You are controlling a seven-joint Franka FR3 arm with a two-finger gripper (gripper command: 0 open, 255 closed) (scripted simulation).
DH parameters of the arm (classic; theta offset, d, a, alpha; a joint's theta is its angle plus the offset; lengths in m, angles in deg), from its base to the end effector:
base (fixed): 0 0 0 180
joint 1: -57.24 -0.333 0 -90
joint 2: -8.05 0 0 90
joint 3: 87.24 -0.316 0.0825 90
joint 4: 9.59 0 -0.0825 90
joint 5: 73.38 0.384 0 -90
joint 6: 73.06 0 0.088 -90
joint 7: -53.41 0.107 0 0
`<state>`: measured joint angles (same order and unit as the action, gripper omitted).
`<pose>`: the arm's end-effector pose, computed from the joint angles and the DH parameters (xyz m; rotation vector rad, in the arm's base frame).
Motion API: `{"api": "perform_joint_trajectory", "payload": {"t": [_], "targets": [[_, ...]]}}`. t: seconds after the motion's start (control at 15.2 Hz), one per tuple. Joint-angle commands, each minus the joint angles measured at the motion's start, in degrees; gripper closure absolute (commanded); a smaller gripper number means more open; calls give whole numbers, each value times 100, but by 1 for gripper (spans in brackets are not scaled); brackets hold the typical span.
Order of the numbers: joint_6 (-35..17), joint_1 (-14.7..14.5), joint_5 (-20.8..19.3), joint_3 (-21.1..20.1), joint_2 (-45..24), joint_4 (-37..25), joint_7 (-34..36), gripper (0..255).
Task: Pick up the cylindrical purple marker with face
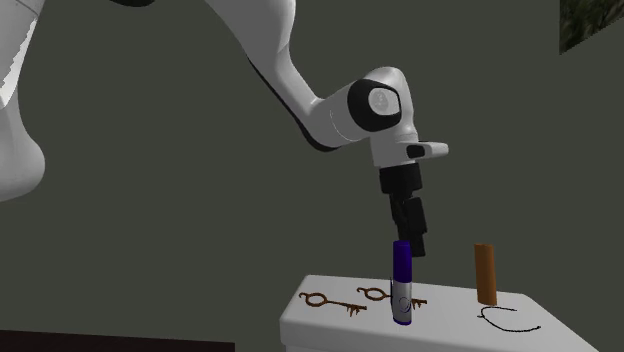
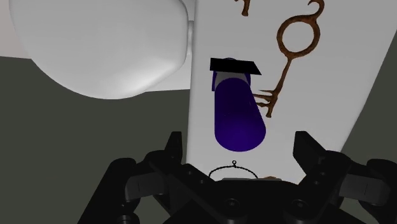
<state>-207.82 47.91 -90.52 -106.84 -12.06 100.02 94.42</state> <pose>0.5607 0.2912 0.3325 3.1082 -0.0583 0.2455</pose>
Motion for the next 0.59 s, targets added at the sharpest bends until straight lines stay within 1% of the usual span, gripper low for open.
{"api": "perform_joint_trajectory", "payload": {"t": [0.0, 0.07, 0.13, 0.53], "targets": [[-93, -10, -37, 15, -36, 59, 36, 0], [-93, -10, -36, 15, -36, 59, 36, 0], [-89, -8, -33, 13, -27, 64, 34, 255], [-92, -10, -34, 13, -26, 68, 37, 255]]}}
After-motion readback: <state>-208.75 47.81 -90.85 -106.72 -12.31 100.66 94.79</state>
